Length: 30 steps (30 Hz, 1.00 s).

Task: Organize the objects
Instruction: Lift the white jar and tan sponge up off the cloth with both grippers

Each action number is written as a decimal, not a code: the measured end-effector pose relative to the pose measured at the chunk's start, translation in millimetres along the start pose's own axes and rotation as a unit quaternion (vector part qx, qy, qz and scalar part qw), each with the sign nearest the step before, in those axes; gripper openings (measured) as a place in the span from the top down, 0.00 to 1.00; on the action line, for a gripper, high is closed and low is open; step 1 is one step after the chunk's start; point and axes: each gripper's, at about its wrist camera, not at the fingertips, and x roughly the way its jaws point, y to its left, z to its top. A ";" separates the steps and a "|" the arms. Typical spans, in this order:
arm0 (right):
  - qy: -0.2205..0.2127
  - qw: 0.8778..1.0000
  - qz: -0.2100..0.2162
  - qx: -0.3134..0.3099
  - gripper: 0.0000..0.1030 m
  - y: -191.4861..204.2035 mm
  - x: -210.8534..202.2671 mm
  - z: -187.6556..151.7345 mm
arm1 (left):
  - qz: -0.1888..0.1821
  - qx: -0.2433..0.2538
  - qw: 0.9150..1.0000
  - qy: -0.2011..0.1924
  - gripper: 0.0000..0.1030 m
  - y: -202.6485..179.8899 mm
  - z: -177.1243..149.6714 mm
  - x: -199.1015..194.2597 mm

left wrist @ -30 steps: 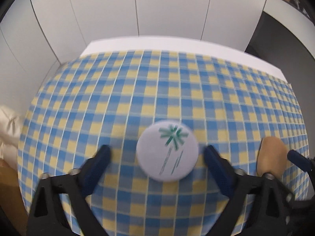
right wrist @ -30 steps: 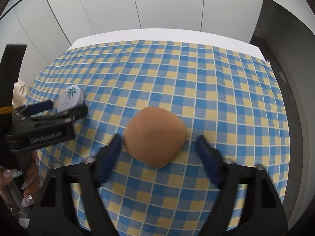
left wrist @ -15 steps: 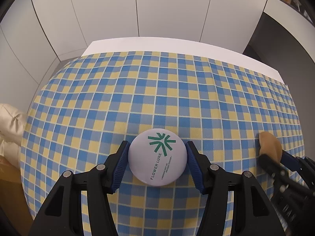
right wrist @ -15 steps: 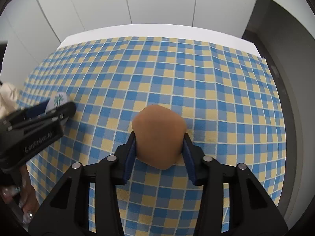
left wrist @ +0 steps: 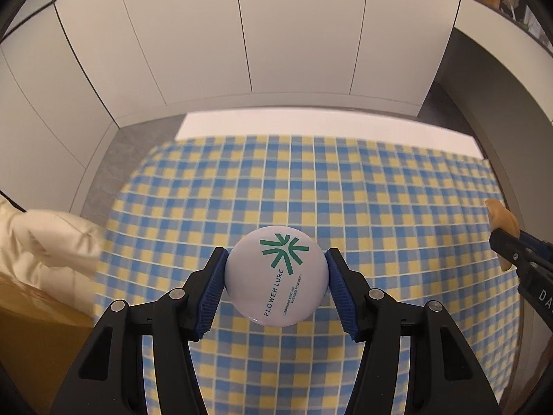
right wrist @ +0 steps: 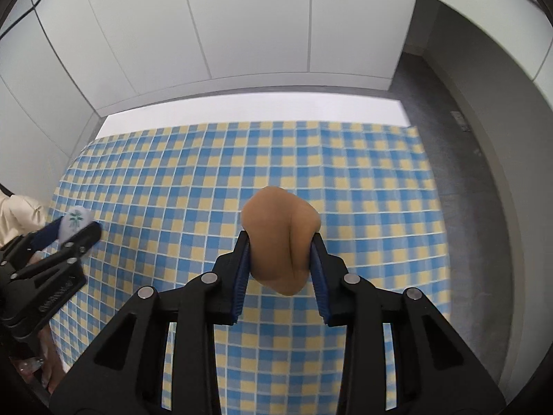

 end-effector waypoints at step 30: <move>-0.126 0.992 -0.011 -0.017 0.67 6.8 -326.1 55.4 | 0.008 0.008 0.993 -0.120 0.44 3.1 79.8 -327.9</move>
